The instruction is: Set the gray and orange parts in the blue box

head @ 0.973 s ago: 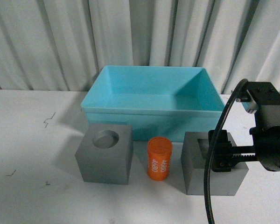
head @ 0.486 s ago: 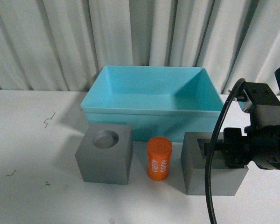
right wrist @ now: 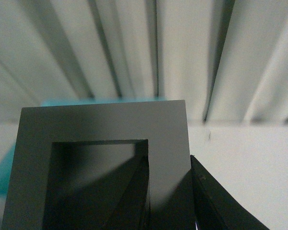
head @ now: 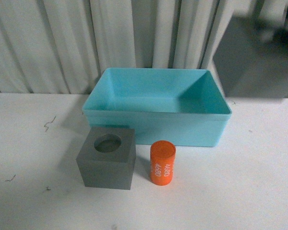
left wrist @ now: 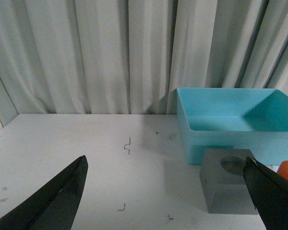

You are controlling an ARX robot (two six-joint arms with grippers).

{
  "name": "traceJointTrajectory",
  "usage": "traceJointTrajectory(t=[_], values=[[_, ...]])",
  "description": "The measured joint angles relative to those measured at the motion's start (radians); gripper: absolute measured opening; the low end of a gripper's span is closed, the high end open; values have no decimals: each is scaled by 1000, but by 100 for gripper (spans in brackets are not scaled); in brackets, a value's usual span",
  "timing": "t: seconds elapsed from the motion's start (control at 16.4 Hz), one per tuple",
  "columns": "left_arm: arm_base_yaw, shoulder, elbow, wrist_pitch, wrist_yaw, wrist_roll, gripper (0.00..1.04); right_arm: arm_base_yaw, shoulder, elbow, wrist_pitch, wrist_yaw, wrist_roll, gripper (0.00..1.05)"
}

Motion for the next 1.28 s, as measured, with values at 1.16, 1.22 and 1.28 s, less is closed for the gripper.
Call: traceJointTrajectory(t=[1.16, 1.22, 1.28], values=[[0, 0, 0, 0, 0, 0, 98, 108, 853, 843, -212, 121, 61, 18], [0, 0, 0, 0, 0, 0, 98, 110, 857, 843, -214, 121, 61, 20], [0, 0, 0, 0, 0, 0, 98, 113, 859, 844, -222, 121, 65, 28]])
